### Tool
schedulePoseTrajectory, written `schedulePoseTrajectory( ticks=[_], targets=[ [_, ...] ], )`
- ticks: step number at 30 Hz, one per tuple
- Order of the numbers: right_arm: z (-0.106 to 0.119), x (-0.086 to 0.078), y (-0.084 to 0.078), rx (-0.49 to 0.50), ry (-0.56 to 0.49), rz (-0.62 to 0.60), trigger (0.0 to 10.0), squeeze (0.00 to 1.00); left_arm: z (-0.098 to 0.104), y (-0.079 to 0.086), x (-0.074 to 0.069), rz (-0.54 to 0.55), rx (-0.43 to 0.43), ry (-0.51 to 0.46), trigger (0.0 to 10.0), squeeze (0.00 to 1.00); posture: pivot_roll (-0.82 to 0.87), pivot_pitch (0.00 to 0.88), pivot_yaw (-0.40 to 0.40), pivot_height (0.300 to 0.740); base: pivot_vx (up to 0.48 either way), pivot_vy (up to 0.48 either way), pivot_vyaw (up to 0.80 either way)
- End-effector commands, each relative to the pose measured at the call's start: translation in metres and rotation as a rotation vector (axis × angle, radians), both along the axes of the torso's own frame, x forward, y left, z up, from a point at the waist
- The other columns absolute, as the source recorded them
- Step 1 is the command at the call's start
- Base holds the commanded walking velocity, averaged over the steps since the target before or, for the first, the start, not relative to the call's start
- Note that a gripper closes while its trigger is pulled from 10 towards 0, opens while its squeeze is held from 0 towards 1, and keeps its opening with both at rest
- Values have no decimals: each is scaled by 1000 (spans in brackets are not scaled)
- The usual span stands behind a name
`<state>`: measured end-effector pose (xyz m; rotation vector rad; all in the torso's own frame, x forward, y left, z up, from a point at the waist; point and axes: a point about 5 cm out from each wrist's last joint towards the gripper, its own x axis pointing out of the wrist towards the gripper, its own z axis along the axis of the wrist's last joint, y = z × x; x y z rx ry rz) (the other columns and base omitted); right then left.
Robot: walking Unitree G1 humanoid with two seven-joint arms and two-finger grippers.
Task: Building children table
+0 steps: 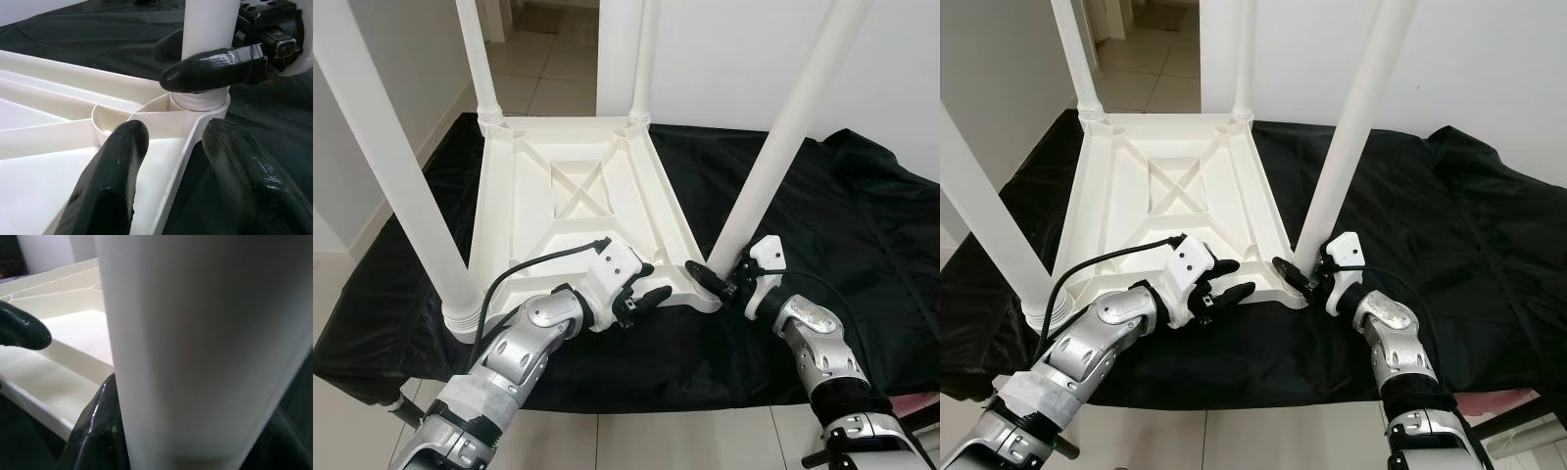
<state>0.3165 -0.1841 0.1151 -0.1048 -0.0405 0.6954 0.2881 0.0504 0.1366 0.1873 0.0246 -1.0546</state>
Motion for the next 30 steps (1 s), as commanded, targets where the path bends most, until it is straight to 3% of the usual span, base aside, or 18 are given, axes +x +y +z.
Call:
schedulePoseTrajectory(
  ticks=[1, 16, 17, 18, 20, 24, 25, 27, 30],
  targets=[
    [-9, -5, 1, -2, 27, -14, 10000, 0, -3, -3, -5, -93, 17, 18, 10000, 0, -4, 0, -38, 740, 0, 0, 0],
    [-12, -10, 20, 76, 23, -356, 10000, 0, -5, -2, -8, -87, 13, 27, 10000, 0, -5, 0, -57, 740, 0, 0, 0],
    [-13, -12, 23, 111, 36, -435, 10000, 0, -5, -1, -8, -85, 14, 27, 10000, 0, -3, 0, -63, 740, 0, 0, 0],
    [-13, -12, 23, 111, 36, -435, 10000, 0, -5, -1, -8, -85, 14, 27, 10000, 0, -3, 0, -63, 740, 0, 0, 0],
    [-14, -17, 25, 152, 35, -640, 10000, 0, -5, 0, -7, -78, 12, 28, 10000, 0, -2, 0, -72, 740, 0, 0, 0],
    [-14, -17, 25, 152, 35, -640, 10000, 0, -5, 0, -7, -78, 12, 28, 10000, 0, -2, 0, -72, 740, 0, 0, 0],
    [-14, -20, 31, 185, 41, -719, 10000, 0, -5, 1, -6, -71, 10, 28, 10000, 0, 6, 0, -81, 740, 0, 0, 0],
    [-14, -20, 31, 185, 41, -719, 10000, 0, -5, 1, -6, -71, 10, 28, 10000, 0, 6, 0, -81, 740, 0, 0, 0],
    [-10, -24, 52, 229, 49, -711, 10000, 0, -6, 1, -7, -62, 9, 27, 10000, 0, 14, 0, -90, 740, 0, 0, 0]
  ],
)
